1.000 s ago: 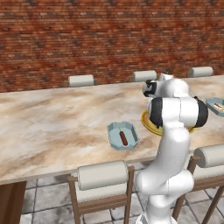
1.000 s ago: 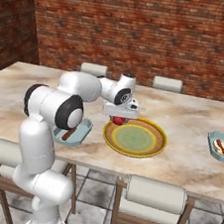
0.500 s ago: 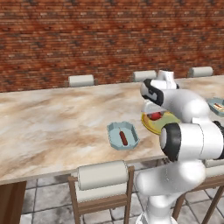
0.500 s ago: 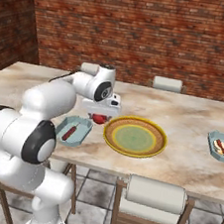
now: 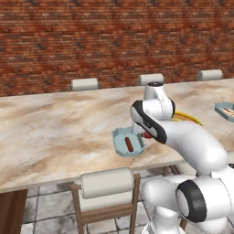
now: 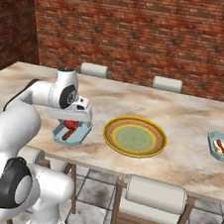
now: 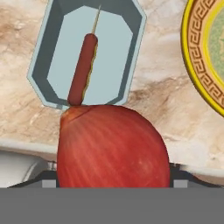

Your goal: Place one cooked food and one vegetable from the large plate to each tupperware container.

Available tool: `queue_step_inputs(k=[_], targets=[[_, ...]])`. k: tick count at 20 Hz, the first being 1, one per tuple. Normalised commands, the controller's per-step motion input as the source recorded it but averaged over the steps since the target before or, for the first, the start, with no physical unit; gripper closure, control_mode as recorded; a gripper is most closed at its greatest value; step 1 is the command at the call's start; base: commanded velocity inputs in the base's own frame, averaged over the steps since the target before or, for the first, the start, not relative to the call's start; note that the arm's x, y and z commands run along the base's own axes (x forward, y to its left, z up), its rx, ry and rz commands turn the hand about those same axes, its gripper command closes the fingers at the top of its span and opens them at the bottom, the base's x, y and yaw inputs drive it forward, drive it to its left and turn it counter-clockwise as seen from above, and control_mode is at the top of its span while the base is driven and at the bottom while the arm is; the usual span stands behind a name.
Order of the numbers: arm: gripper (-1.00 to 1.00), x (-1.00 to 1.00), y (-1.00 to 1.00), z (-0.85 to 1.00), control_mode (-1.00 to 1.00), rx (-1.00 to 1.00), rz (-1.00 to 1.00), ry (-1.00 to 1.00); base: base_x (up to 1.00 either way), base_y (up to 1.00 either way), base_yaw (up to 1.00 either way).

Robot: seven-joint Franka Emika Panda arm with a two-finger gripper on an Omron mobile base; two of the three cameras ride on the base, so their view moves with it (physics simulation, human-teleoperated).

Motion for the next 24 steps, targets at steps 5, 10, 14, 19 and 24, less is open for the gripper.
queue_step_inputs(k=[5,10,14,19,24], targets=[[1.0,0.1,0.25,0.0,-1.0,-0.07,-0.14,0.06,0.0,0.0,0.0],[1.0,0.31,0.0,-0.02,-1.0,0.0,-0.23,0.04,0.0,0.0,0.0],[1.0,0.36,0.0,-0.15,-1.0,0.0,-0.18,0.0,0.0,0.0,0.0],[1.0,0.31,0.05,-0.23,-1.0,0.04,-0.06,0.0,0.0,0.0,0.0],[1.0,0.39,0.16,-0.31,-1.0,0.02,0.0,0.0,0.0,0.0,0.0]])
